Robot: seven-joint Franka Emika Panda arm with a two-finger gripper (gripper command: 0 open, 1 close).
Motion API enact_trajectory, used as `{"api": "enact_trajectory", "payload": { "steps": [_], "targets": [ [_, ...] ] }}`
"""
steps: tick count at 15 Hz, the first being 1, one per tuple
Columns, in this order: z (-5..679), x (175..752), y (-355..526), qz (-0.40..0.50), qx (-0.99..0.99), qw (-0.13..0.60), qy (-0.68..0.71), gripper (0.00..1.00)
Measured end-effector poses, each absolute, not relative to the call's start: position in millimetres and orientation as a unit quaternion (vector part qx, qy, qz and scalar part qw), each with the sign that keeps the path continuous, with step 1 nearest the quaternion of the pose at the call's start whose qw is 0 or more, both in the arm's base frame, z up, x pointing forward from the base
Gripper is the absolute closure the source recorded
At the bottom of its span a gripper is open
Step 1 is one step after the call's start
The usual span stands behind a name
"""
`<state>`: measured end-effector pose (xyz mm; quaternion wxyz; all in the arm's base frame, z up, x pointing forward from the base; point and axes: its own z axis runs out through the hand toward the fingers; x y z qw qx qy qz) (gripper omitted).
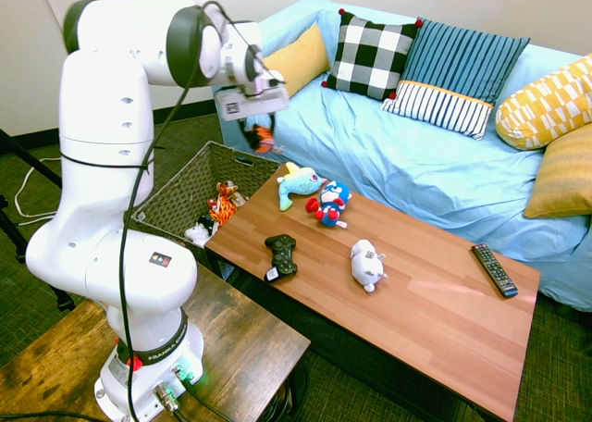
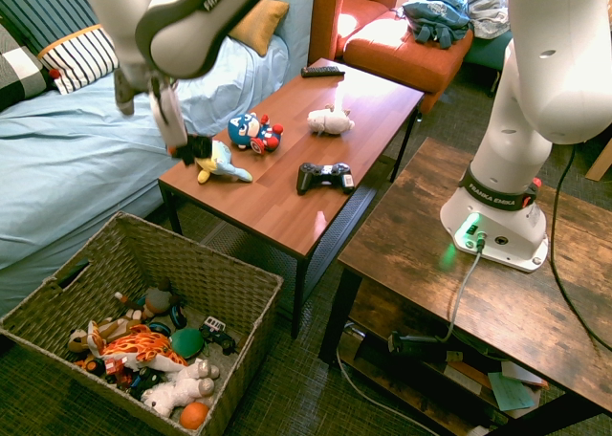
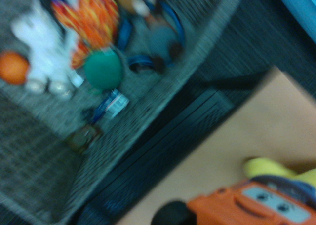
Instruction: Put the toy car in the basket
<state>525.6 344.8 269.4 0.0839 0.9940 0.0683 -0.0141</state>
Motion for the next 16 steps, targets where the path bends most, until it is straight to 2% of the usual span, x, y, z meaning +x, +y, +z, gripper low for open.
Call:
{"api": "enact_trajectory", "payload": {
  "steps": [1,2,4,9,13,16],
  "targets": [
    [264,483,400,-0.017,0.993,0.091,0.076,1.00],
    [259,440,457,-0.015,0.991,0.100,0.082,0.00],
    [246,399,526,-0.008,0.989,0.118,0.084,0.00],
    [241,500,519,-0.007,0.993,0.117,0.033,0.00],
    [258,512,546,-0.006,0.994,0.107,0.031,0.00],
    [272,550,516,0.027,0.993,0.115,-0.003,0.00]
  ]
}}
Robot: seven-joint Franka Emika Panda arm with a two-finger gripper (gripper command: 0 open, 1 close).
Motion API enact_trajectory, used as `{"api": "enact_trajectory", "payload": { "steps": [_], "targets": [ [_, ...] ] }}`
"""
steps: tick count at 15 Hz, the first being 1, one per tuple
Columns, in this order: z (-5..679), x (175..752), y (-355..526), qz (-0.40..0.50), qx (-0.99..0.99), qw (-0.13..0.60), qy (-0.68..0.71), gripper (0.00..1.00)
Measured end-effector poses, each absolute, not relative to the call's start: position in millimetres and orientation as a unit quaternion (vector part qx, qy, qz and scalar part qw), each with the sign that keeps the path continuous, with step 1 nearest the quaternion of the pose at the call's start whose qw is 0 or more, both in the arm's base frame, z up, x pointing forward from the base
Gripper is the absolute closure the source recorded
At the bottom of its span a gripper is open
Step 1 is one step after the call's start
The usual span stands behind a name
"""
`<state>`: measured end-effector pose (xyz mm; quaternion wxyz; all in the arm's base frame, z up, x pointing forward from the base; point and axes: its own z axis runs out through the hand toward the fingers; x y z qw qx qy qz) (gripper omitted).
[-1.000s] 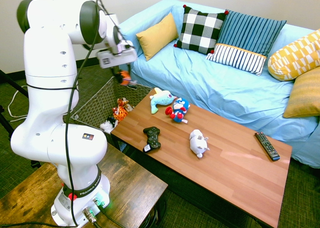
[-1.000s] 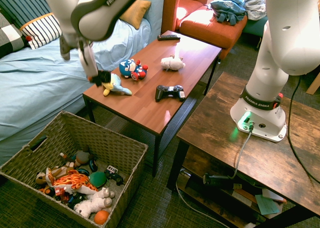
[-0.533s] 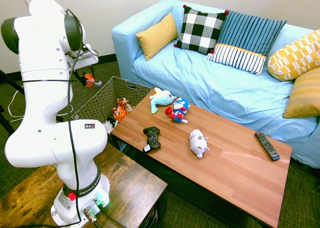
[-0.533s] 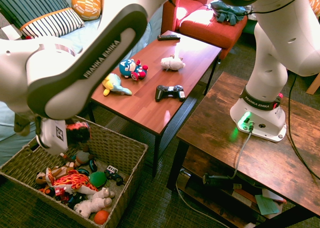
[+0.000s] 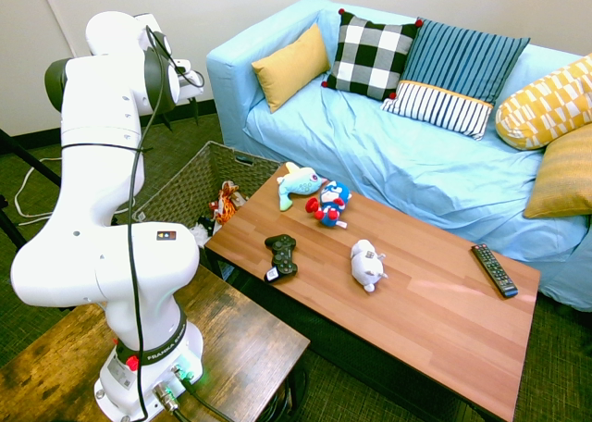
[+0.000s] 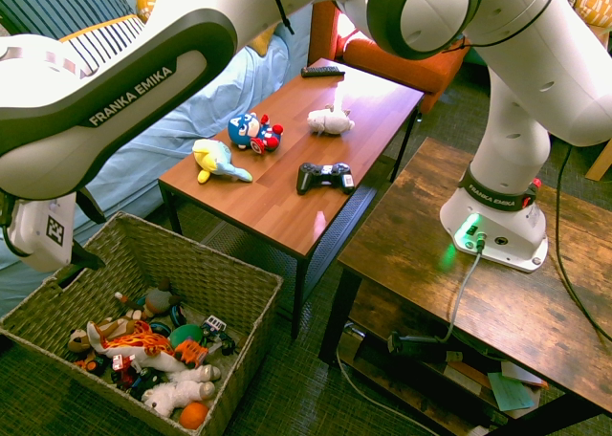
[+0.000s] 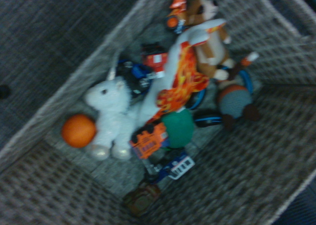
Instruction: Put the toy car in the basket
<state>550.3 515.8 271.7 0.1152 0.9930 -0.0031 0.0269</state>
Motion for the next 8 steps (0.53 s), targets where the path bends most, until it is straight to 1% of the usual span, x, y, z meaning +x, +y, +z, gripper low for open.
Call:
{"api": "enact_trajectory", "payload": {
  "steps": [2,4,6,8],
  "targets": [
    [307,597,447,0.037,0.991,0.107,-0.065,0.00],
    [356,628,376,0.032,0.988,0.075,-0.130,0.00],
    [396,634,333,0.035,0.982,0.031,-0.181,0.00],
    [423,629,308,0.055,0.973,-0.001,-0.223,0.00]
  ]
}}
